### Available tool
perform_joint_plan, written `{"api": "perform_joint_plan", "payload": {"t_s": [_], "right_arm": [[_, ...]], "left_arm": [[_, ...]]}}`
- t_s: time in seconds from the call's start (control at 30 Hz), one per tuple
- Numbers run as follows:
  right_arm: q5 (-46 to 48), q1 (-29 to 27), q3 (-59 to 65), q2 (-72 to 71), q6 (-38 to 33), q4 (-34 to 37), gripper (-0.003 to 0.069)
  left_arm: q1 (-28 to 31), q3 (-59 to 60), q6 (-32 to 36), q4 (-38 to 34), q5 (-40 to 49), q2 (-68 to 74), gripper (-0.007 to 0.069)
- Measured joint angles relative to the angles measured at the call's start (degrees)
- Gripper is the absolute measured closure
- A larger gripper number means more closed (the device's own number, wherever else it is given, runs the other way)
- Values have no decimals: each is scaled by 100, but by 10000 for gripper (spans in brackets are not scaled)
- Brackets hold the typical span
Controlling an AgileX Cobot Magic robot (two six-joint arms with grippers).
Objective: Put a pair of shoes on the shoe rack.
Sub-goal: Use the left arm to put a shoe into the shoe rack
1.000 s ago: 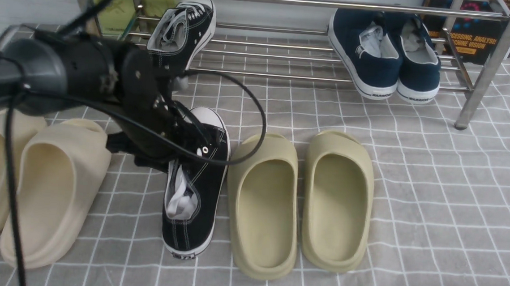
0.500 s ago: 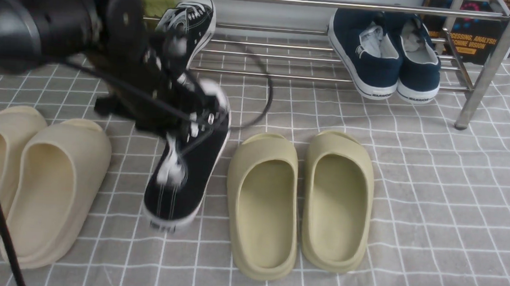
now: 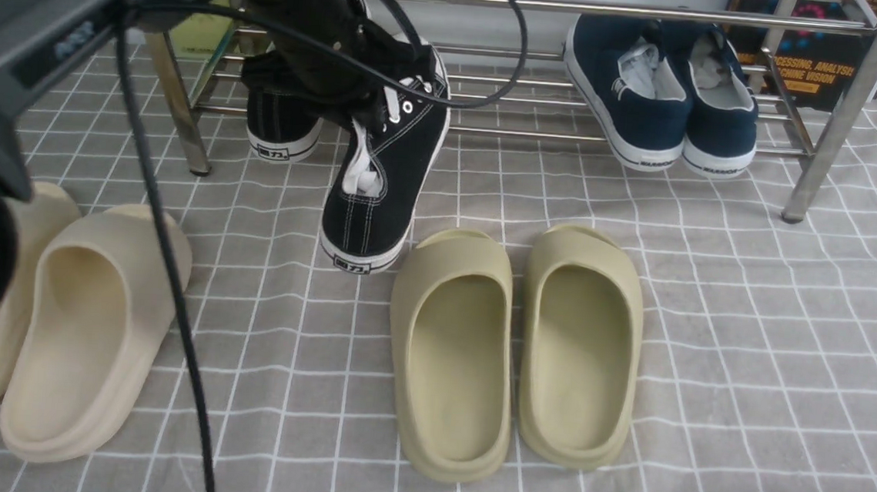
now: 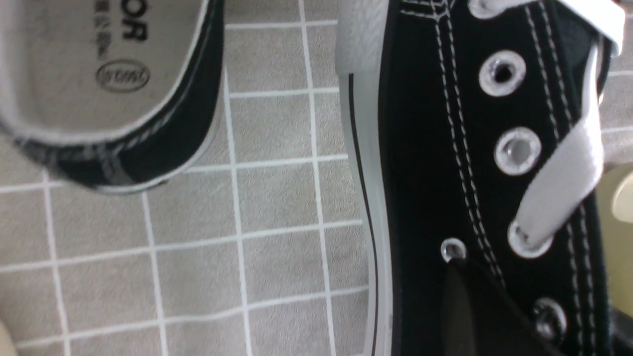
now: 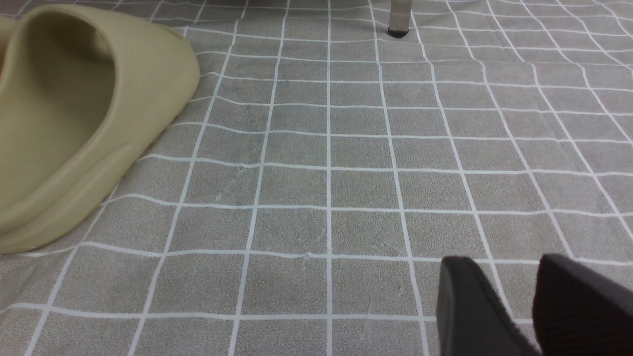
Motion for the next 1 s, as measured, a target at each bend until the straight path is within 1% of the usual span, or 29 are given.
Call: {"api": "perform_joint_plan", "payload": {"t_s": [0.27, 0.47, 0.63, 0.87, 1.0], "right_arm": [[0, 0, 0, 0, 0, -1, 419], [0, 0, 0, 0, 0, -1, 419], [0, 0, 0, 0, -5, -1, 419], [0, 0, 0, 0, -5, -1, 419], [0, 0, 0, 0, -11, -1, 419]], "left_arm": [[0, -447, 25, 67, 15, 349, 561], [0, -476, 48, 234, -284, 480, 561], [0, -507, 237, 234, -656, 487, 561], [0, -511, 262, 285, -915, 497, 561], [0, -525, 213, 440, -1294, 581, 561]]}}
